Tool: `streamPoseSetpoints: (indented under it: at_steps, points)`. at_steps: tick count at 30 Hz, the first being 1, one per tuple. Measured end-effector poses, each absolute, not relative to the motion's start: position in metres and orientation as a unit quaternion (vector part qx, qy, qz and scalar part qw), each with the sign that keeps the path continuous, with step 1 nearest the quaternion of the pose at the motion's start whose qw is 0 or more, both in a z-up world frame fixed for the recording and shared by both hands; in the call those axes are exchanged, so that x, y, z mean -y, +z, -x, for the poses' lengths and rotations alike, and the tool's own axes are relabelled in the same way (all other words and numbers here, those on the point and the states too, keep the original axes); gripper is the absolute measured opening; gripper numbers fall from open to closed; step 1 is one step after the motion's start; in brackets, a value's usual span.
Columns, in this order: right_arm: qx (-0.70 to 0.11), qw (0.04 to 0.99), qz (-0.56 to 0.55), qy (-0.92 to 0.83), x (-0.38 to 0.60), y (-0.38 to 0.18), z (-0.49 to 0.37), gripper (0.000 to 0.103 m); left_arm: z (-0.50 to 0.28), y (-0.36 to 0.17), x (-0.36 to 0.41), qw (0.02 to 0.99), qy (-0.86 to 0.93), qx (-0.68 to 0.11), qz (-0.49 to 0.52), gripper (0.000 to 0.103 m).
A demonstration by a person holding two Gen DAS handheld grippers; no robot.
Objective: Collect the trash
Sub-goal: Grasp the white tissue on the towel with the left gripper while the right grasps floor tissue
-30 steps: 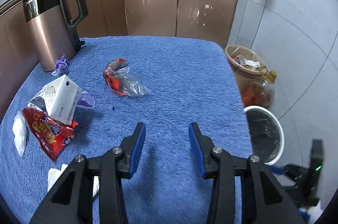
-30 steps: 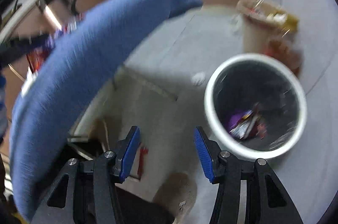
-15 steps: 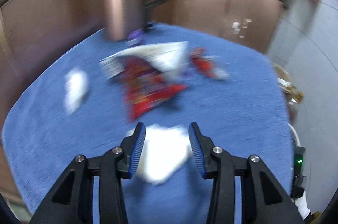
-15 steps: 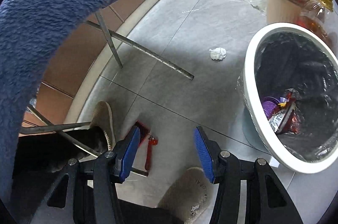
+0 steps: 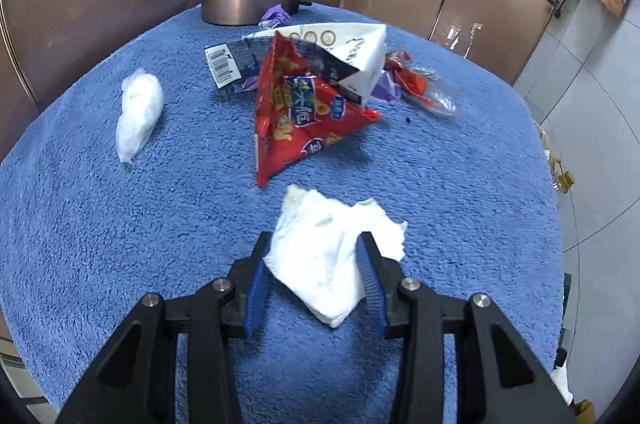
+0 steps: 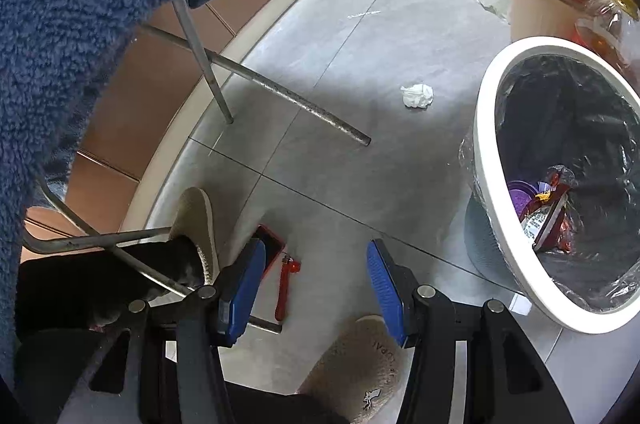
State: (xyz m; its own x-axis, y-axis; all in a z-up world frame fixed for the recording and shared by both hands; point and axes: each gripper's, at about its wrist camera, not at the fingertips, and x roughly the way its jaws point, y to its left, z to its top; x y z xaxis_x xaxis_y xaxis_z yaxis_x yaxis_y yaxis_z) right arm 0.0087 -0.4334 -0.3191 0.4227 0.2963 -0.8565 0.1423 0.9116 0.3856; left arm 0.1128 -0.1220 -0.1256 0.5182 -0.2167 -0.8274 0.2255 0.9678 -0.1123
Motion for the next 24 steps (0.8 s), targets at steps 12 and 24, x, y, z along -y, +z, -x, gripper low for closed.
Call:
streamPoseSetpoints:
  at_steps: [12, 24]
  points:
    - [-0.577, 0.790, -0.196, 0.068, 0.420, -0.379, -0.056, 0.050, -0.107, -0.124, 0.143, 0.866, -0.176, -0.468, -0.016, 0.006]
    - [-0.564, 0.788, -0.244, -0.046, 0.461, -0.477, -0.143, 0.053, -0.100, -0.135, 0.180, 0.889, -0.126, -0.416, -0.145, 0.005]
